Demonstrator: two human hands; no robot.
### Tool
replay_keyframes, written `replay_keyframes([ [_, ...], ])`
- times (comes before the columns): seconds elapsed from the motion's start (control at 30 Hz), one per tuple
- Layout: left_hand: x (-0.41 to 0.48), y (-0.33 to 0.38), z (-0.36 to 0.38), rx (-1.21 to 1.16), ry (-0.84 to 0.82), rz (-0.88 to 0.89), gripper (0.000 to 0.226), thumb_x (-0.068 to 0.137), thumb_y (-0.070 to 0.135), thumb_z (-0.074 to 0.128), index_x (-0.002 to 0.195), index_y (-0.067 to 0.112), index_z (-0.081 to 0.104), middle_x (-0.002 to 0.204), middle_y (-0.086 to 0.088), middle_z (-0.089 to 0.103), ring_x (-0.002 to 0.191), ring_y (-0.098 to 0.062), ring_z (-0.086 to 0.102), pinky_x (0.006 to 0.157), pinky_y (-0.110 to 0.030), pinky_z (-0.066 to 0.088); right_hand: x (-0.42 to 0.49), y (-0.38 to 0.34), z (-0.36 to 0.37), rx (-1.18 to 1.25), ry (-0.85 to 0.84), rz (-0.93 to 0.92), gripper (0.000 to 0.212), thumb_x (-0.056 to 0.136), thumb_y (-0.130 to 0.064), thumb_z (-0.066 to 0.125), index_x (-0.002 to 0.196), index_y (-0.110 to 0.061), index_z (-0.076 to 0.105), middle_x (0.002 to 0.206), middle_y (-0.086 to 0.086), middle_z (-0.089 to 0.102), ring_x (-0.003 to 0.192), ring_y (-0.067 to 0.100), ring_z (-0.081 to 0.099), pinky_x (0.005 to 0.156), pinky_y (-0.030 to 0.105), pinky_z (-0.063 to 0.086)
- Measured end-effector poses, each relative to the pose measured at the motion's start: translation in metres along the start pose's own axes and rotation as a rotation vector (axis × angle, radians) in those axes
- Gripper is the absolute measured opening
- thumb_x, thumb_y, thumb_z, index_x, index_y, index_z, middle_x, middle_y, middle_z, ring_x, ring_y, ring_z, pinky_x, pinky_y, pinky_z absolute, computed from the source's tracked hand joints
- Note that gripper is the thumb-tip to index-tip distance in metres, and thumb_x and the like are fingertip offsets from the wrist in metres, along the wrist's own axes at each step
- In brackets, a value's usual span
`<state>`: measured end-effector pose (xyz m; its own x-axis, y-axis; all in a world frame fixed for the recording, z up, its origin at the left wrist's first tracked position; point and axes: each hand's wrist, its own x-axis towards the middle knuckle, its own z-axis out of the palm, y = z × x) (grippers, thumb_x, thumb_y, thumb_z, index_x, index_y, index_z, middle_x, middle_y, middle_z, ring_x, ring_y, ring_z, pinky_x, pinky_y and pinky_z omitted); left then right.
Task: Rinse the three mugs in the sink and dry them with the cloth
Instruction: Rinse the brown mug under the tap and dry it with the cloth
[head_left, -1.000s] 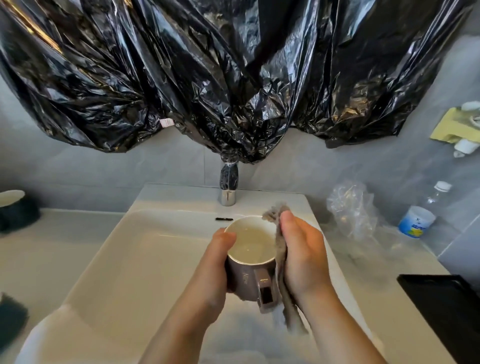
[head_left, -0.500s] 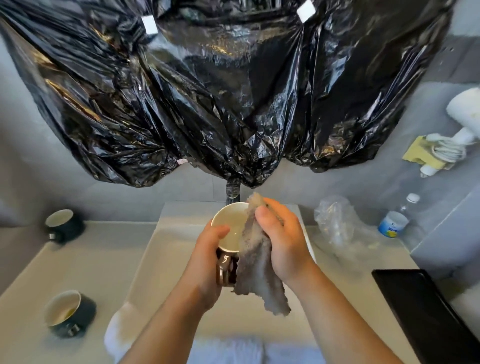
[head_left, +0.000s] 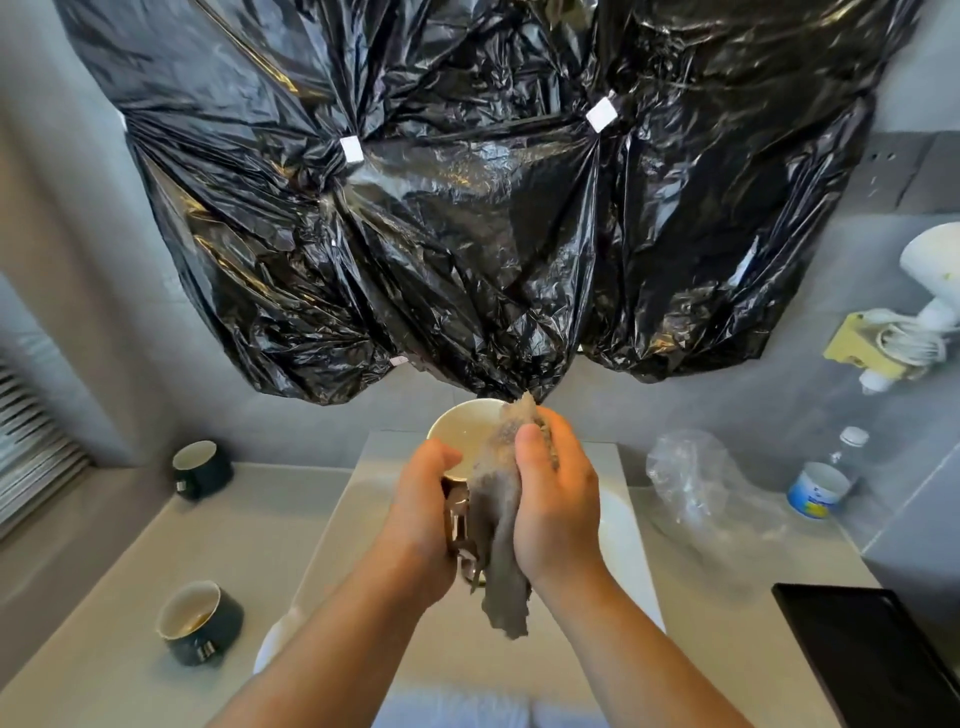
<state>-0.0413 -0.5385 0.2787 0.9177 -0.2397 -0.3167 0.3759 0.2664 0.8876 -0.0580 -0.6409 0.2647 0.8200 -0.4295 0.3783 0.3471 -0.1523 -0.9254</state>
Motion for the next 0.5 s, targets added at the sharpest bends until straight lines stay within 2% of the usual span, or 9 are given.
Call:
replay_keyframes([
  [0.07, -0.002, 0.011, -0.003, 0.087, -0.036, -0.03, 0.04, 0.086, 0.031, 0.046, 0.068, 0.007, 0.072, 0.062, -0.011, 0.066, 0.048, -0.023, 0.06, 0.052, -0.026, 0.044, 0.013, 0.0, -0.013, 0.182, -0.116, 0.082, 0.027, 0.083, -0.051, 0.047, 0.071, -0.034, 0.064, 0.069, -0.012, 0.062, 0.069, 0.01, 0.057, 0.067, 0.034, 0.046],
  [0.1, -0.001, 0.016, -0.005, 0.113, -0.049, -0.041, 0.034, 0.084, 0.03, 0.049, 0.071, 0.008, 0.072, 0.062, -0.01, 0.066, 0.049, -0.022, 0.061, 0.053, -0.026, 0.044, 0.022, 0.0, -0.018, 0.27, -0.189, 0.133, 0.031, 0.081, -0.05, 0.05, 0.067, -0.026, 0.064, 0.068, -0.008, 0.06, 0.069, 0.013, 0.056, 0.066, 0.036, 0.044],
  [0.17, 0.0, 0.025, -0.004, 0.143, -0.048, -0.05, 0.029, 0.078, 0.032, 0.053, 0.082, 0.007, 0.068, 0.064, -0.008, 0.067, 0.052, -0.022, 0.063, 0.055, -0.028, 0.046, 0.033, -0.004, -0.023, 0.34, -0.271, 0.199, 0.039, 0.081, -0.049, 0.054, 0.074, -0.013, 0.067, 0.076, 0.008, 0.06, 0.076, 0.023, 0.056, 0.073, 0.041, 0.043],
  [0.27, 0.001, 0.029, 0.004, 0.102, -0.027, -0.042, 0.032, 0.084, 0.034, 0.048, 0.088, 0.006, 0.063, 0.062, -0.01, 0.067, 0.048, -0.024, 0.062, 0.048, -0.026, 0.048, 0.037, -0.008, -0.019, 0.255, -0.205, 0.148, 0.044, 0.083, -0.053, 0.049, 0.076, -0.011, 0.061, 0.078, 0.009, 0.059, 0.078, 0.025, 0.055, 0.074, 0.046, 0.044],
  [0.33, 0.0, 0.025, 0.01, 0.065, 0.012, -0.03, 0.039, 0.087, 0.037, 0.047, 0.074, 0.006, 0.067, 0.056, -0.008, 0.066, 0.042, -0.022, 0.061, 0.046, -0.022, 0.045, 0.032, -0.008, -0.015, 0.169, -0.153, 0.089, 0.045, 0.086, -0.056, 0.043, 0.08, -0.015, 0.062, 0.078, 0.004, 0.062, 0.078, 0.023, 0.059, 0.075, 0.046, 0.048],
  [0.37, 0.001, 0.021, 0.011, 0.03, 0.025, -0.021, 0.046, 0.09, 0.039, 0.046, 0.068, 0.007, 0.071, 0.058, -0.009, 0.068, 0.044, -0.021, 0.063, 0.047, -0.023, 0.046, 0.029, -0.008, -0.013, 0.128, -0.138, 0.068, 0.042, 0.088, -0.057, 0.039, 0.08, -0.022, 0.062, 0.078, -0.001, 0.063, 0.079, 0.02, 0.06, 0.075, 0.044, 0.049],
  [0.4, 0.001, 0.018, 0.011, -0.005, 0.033, -0.007, 0.051, 0.092, 0.041, 0.046, 0.067, 0.008, 0.076, 0.064, -0.011, 0.072, 0.049, -0.023, 0.067, 0.05, -0.025, 0.048, 0.026, -0.007, -0.012, 0.071, -0.13, 0.046, 0.039, 0.09, -0.058, 0.036, 0.079, -0.03, 0.06, 0.077, -0.007, 0.064, 0.078, 0.013, 0.061, 0.073, 0.035, 0.05],
  [0.47, 0.001, 0.009, 0.008, -0.034, 0.087, 0.033, 0.053, 0.094, 0.044, 0.045, 0.081, 0.007, 0.08, 0.078, -0.016, 0.076, 0.061, -0.027, 0.072, 0.058, -0.03, 0.053, 0.02, -0.003, -0.007, -0.072, -0.139, -0.006, 0.032, 0.096, -0.058, 0.032, 0.083, -0.041, 0.056, 0.08, -0.017, 0.065, 0.079, -0.003, 0.06, 0.067, 0.012, 0.044],
  [0.5, 0.002, 0.005, 0.004, -0.042, 0.135, 0.044, 0.052, 0.095, 0.046, 0.045, 0.09, 0.005, 0.079, 0.084, -0.018, 0.077, 0.067, -0.029, 0.073, 0.063, -0.034, 0.054, 0.017, 0.001, -0.004, -0.145, -0.154, -0.032, 0.03, 0.099, -0.057, 0.03, 0.087, -0.043, 0.054, 0.082, -0.017, 0.064, 0.083, -0.007, 0.059, 0.065, 0.007, 0.042],
])
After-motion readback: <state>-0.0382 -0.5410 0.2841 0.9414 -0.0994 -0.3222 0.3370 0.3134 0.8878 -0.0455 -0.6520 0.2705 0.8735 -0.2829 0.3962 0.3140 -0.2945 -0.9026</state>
